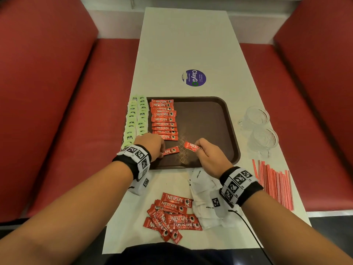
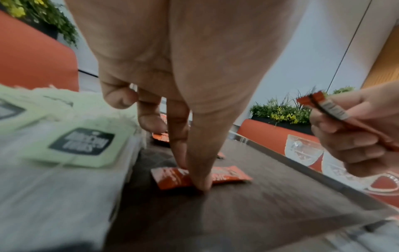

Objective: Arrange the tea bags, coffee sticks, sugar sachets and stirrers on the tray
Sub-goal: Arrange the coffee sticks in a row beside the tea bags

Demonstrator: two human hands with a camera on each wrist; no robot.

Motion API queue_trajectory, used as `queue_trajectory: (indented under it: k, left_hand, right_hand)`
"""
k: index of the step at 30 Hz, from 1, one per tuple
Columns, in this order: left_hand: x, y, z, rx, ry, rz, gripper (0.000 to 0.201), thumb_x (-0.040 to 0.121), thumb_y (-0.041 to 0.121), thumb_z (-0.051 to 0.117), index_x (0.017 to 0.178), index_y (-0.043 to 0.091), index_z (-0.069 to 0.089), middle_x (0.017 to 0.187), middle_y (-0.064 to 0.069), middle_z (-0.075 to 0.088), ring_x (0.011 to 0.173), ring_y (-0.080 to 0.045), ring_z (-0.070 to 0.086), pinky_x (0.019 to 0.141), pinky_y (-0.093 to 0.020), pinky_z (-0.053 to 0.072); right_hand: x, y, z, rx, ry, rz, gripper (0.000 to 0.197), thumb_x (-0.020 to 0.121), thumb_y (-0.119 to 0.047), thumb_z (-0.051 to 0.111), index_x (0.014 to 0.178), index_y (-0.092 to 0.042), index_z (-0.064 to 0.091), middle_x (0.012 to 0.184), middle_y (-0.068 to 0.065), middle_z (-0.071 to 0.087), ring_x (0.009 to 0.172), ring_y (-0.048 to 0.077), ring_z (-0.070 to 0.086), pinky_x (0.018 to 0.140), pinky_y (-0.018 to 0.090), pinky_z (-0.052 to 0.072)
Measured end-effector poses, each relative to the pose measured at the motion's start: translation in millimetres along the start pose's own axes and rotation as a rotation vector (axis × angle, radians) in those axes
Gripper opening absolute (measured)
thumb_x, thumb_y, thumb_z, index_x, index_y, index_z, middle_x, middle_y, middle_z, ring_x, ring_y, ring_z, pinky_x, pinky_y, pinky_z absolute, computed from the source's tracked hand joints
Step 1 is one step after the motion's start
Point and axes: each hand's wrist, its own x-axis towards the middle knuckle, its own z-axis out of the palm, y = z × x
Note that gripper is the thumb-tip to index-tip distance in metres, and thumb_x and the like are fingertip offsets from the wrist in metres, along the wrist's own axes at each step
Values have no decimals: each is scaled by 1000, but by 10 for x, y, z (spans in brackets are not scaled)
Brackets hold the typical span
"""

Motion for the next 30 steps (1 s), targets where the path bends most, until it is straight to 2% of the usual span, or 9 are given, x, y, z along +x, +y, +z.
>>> queue_trajectory:
  k: [5, 10, 15, 18, 19, 23, 25, 27, 30]
  left_hand:
    - [150, 20, -66, 21, 78, -56, 9, 84, 26, 72, 79, 32, 70, 82, 12, 67, 86, -14, 62, 78, -31, 46]
    - [247, 46, -126, 33, 61, -85, 20, 83, 21, 72, 69, 33, 64, 91, 9, 67, 95, -19, 61, 84, -34, 47]
    - [270, 37, -160, 30, 83, -68, 24, 86, 20, 68, 66, 31, 61, 84, 10, 65, 91, -18, 61, 84, -34, 48]
    - [219, 19, -171, 6, 160, -10, 8, 90, 38, 66, 84, 33, 69, 89, 9, 67, 93, -18, 61, 86, -36, 49]
    - [193, 16, -170, -34, 192, 25, 16, 92, 45, 61, 88, 32, 70, 89, 7, 67, 90, -18, 62, 84, -36, 50]
    - [-20, 64, -189, -316, 207, 255, 46, 99, 55, 41, 70, 24, 57, 69, 5, 57, 67, -15, 55, 62, -30, 41]
    - [-123, 90, -182, -435, 182, 373, 40, 96, 56, 47, 78, 25, 66, 74, 6, 62, 71, -12, 58, 64, -28, 46]
    - [-163, 87, -159, -413, 187, 455, 21, 92, 49, 61, 91, 31, 72, 84, 14, 65, 81, -6, 58, 74, -27, 49]
    - [-151, 21, -128, -277, 234, 474, 16, 90, 42, 66, 97, 31, 74, 86, 15, 63, 83, -8, 55, 79, -34, 49]
  right_hand:
    - [22, 27, -20, -6, -22, 24, 10, 103, -16, 43, 97, -19, 51, 78, -2, 57, 68, 14, 51, 59, 27, 38]
    - [48, 50, -5, 20, -60, 57, 7, 104, -22, 46, 105, -21, 53, 81, 0, 68, 62, 10, 57, 60, 23, 43]
    - [85, -10, 16, -7, -62, 35, 10, 106, -24, 45, 105, -21, 54, 80, -1, 62, 68, 15, 57, 60, 24, 44]
    - [120, -32, 18, -26, -88, 40, 18, 106, -25, 42, 96, -19, 57, 79, -1, 60, 70, 16, 55, 60, 25, 42]
    - [130, -28, 22, -31, -101, 38, 21, 106, -25, 42, 92, -19, 57, 78, -1, 59, 70, 15, 54, 60, 26, 42]
    - [180, -26, 56, -79, -157, 4, 29, 106, -24, 42, 87, -11, 61, 76, 2, 58, 72, 17, 54, 66, 32, 43]
    - [200, -40, 72, -92, -191, -8, 30, 106, -24, 41, 90, -9, 61, 78, 3, 58, 74, 18, 55, 67, 32, 43]
    - [211, -68, 77, -105, -219, -26, 28, 106, -24, 41, 89, -10, 60, 77, 2, 58, 72, 18, 54, 63, 30, 40]
    - [214, -124, 72, -128, -220, -48, 30, 106, -25, 43, 78, -25, 53, 74, -1, 59, 66, 15, 53, 59, 28, 41]
